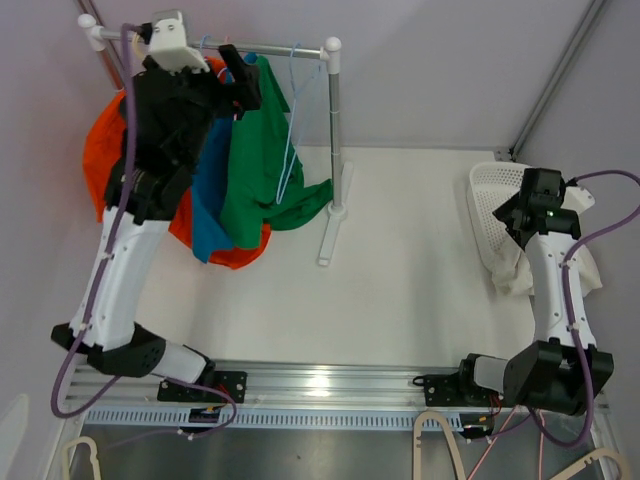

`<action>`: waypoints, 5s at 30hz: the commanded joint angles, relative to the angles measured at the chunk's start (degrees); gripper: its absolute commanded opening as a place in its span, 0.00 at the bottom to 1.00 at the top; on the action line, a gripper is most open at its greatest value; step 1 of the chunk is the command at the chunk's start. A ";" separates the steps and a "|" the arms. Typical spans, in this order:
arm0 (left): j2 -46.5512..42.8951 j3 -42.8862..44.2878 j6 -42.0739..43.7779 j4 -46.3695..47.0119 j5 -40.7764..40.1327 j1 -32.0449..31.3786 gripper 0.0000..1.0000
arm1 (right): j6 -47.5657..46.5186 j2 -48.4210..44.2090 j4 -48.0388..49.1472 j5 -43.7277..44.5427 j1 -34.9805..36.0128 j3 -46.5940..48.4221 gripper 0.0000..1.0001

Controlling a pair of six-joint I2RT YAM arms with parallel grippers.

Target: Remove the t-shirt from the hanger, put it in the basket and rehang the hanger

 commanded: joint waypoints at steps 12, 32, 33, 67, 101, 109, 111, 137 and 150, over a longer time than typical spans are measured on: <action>-5.73 -15.48 -7.25 3.47 15.36 14.97 1.00 | 11.52 11.03 8.48 19.08 -3.18 -11.66 1.00; 6.91 -9.87 -4.97 7.08 15.12 15.16 0.77 | -1.76 23.24 14.81 7.92 -1.95 15.03 0.46; 7.36 -9.44 -4.53 7.26 14.50 14.89 0.75 | -0.27 27.00 12.28 10.20 -1.87 17.32 0.74; -0.45 -14.00 8.48 27.21 -24.43 1.71 0.01 | -28.02 -3.90 27.99 -46.45 17.80 1.17 1.00; -16.64 -28.42 -1.54 14.28 -37.01 -9.54 0.01 | -33.04 20.47 60.78 -44.81 74.50 7.77 0.00; -8.21 -20.87 3.20 19.20 -35.25 -6.82 0.01 | -30.32 12.18 61.38 -31.62 90.23 -7.96 0.00; -7.93 -20.33 4.00 19.48 -34.99 -6.90 0.01 | -26.81 14.36 63.93 -29.69 91.47 -11.38 0.00; -62.51 -48.62 -18.07 -26.87 -16.43 -21.41 0.01 | -24.35 5.79 40.68 -16.17 74.41 0.56 0.00; -36.78 -40.60 -12.26 -9.01 -1.27 -6.58 0.01 | -25.46 -2.25 15.67 12.34 49.76 29.18 0.00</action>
